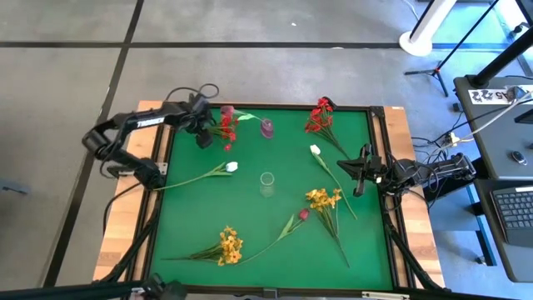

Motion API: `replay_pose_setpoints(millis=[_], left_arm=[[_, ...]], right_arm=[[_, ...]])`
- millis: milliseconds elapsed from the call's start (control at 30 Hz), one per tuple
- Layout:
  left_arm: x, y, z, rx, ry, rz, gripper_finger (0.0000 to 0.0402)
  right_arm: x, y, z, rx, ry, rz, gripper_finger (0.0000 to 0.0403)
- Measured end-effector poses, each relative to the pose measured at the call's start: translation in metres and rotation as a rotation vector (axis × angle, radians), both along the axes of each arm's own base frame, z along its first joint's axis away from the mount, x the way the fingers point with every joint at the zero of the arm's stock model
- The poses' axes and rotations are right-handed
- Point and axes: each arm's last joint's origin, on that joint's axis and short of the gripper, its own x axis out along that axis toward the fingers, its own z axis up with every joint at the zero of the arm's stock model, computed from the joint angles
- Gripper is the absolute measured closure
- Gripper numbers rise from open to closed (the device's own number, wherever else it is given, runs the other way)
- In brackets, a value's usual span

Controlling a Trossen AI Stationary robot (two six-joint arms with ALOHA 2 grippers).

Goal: Sort flowers into vase by color
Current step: Put the left red flowers into the pink vase

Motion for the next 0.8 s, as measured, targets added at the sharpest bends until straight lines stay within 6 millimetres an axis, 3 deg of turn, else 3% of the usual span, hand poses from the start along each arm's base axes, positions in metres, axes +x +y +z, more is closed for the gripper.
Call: replay_pose_setpoints(millis=[233, 533, 800], left_arm=[[0.006, 0.012, -0.01, 0.023, 0.142, -0.021, 0.018], [0.017, 0.019, -0.02, 0.0, 0.171, 0.003, 0.0206], [0.024, 0.017, -0.026, -0.055, 0.18, 0.023, 0.0277]], right_arm=[[0.0, 0.0, 0.0, 0.0, 0.0, 0.0, 0.0388], [0.0, 0.0, 0.0, 0.0, 0.0, 0.0, 0.0388], [0.0, 0.0, 0.0, 0.0, 0.0, -0.001, 0.0388]])
